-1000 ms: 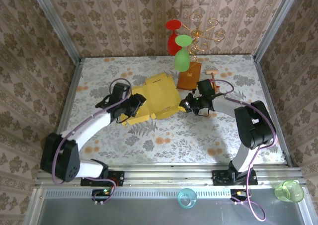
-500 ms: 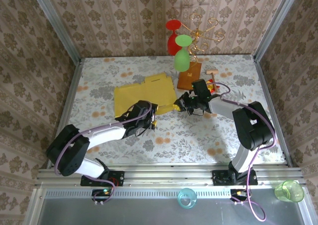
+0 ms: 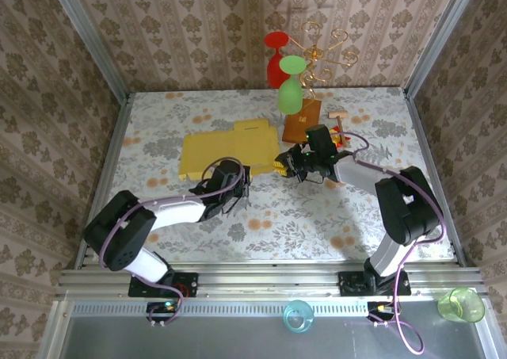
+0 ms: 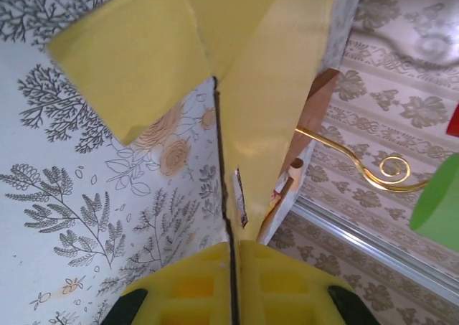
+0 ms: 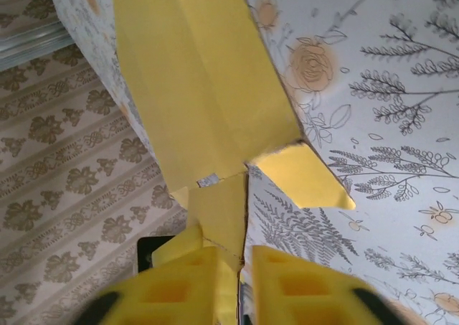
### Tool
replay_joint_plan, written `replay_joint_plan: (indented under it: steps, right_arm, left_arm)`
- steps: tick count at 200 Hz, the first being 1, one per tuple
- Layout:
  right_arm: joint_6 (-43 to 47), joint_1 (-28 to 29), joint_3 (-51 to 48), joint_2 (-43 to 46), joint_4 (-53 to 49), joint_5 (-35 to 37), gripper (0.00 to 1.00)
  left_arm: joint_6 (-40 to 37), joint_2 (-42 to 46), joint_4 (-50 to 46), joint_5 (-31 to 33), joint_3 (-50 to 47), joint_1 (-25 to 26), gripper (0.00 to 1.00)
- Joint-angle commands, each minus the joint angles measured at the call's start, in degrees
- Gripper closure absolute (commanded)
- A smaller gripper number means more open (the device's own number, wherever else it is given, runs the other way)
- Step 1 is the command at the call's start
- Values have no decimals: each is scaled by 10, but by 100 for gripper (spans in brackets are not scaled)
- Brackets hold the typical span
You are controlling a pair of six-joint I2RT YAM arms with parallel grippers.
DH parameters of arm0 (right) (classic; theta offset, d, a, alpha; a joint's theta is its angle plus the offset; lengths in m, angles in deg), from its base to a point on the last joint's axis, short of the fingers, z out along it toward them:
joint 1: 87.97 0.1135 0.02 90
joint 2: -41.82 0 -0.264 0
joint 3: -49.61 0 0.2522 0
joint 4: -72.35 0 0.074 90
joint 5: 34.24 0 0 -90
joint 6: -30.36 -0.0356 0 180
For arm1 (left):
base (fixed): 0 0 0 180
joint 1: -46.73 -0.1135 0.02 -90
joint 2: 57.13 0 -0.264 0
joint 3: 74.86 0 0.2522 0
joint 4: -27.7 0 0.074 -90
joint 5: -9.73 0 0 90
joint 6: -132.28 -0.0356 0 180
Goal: Fold the paper box
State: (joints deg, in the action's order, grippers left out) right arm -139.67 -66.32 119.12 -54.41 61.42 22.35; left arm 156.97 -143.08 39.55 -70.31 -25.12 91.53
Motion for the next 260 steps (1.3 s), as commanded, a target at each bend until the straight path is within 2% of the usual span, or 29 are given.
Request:
replay_joint_plan:
  steps: [1, 19, 51, 68, 92, 155, 190, 217, 260]
  right_arm:
    - [32, -16, 2, 67, 25, 49, 57]
    - [47, -34, -5, 78, 63, 56, 41]
    - [17, -48, 11, 4, 157, 3, 37]
    - [-25, -37, 29, -44, 211, -23, 37]
    - [-61, -20, 37, -69, 257, -20, 38]
    - [-177, 8, -10, -100, 346, 7, 52]
    - [-171, 7, -20, -96, 327, 8, 53]
    - [-112, -1, -32, -55, 252, 29, 48]
    - [-134, 4, -38, -77, 290, 23, 48]
  left_arm:
    - [-52, 60, 14, -20, -19, -22, 100]
    - [-79, 120, -57, -61, -20, -38, 100]
    - [-109, 214, -132, -85, -34, -55, 100]
    - [-115, 242, -143, -92, -43, -65, 100]
    - [-118, 257, -150, -97, -51, -75, 100]
    - [-116, 245, -130, -107, -55, -79, 100]
    - [-117, 251, -135, -107, -55, -80, 100]
    - [-120, 253, -136, -109, -54, -81, 100]
    - [-123, 256, -145, -112, -50, -82, 100]
